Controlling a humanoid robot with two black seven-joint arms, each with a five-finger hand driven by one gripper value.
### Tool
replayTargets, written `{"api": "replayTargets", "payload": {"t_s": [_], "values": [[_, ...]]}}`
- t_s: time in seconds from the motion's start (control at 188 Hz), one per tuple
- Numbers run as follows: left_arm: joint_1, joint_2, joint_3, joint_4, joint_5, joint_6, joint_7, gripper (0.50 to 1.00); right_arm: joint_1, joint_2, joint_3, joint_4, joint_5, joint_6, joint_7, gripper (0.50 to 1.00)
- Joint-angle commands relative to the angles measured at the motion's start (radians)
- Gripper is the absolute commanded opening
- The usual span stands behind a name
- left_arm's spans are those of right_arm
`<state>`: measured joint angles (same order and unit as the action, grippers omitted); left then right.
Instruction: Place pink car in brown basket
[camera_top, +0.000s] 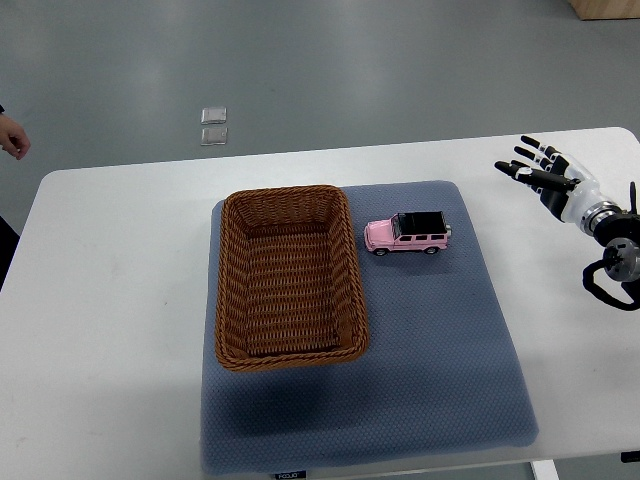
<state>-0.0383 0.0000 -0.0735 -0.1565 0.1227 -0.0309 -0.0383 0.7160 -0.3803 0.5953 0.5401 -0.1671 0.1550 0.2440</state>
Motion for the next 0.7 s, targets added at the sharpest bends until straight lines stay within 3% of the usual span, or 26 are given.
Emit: {"api": "replayTargets", "payload": {"t_s": [0.0,0.394,0.693], "values": [[0.000,0.000,0.001,0.000,0.000,0.000,0.000,1.000,0.000,-0.002,0.006,0.000,0.000,0.000,0.001,0.915],[0.000,0.000,-0.003,0.000,-0.001,0.000,0.000,1.000,-0.001,0.001,0.008,0.000,0.000,0.003,0.003,0.915],[0.000,0.000,-0.005,0.000,-0.001,0.000,0.000,1.000,0.002,0.000,0.014,0.001,0.000,0.054,0.003,0.913]]}}
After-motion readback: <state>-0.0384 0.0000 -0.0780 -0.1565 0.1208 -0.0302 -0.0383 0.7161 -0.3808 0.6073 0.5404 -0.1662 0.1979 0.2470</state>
